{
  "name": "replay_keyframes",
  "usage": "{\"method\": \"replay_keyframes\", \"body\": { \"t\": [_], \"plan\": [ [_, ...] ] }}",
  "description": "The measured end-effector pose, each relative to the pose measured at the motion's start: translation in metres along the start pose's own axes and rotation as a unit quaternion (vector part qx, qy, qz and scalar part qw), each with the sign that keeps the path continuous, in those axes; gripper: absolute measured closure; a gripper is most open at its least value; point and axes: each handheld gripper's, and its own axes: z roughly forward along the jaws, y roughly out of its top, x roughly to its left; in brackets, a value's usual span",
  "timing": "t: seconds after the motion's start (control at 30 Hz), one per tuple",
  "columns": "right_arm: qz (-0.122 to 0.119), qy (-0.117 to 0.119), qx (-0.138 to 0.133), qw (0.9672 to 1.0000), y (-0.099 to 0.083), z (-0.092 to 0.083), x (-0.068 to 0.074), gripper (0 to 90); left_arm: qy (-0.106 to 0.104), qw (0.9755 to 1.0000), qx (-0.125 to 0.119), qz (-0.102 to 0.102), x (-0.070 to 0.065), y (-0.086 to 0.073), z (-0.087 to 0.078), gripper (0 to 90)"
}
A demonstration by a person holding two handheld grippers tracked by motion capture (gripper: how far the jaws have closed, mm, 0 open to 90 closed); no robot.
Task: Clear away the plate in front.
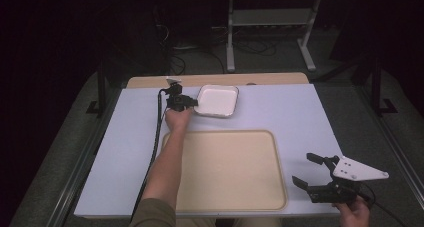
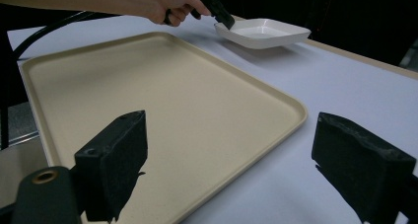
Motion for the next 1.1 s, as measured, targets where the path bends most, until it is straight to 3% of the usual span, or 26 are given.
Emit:
{"method": "replay_keyframes", "body": {
  "t": [0.23, 0.7, 1.1],
  "plan": [
    [-0.002, 0.003, 0.003, 1.0, -0.001, 0.001, 0.0, 12.9, -0.022, 0.9997, -0.007, -0.002, -0.002, 0.001, -0.008, 88.4],
    [0.003, 0.002, -0.004, 1.0, -0.001, -0.002, 0.0, 12.9, -0.041, 0.9989, -0.022, 0.007, -0.007, -0.001, -0.032, 88.4],
    [0.001, 0.005, -0.003, 1.0, 0.0, 0.0, 0.002, 12.9, -0.052, 0.9979, -0.037, 0.01, -0.001, -0.011, -0.062, 88.4]
  ]
}}
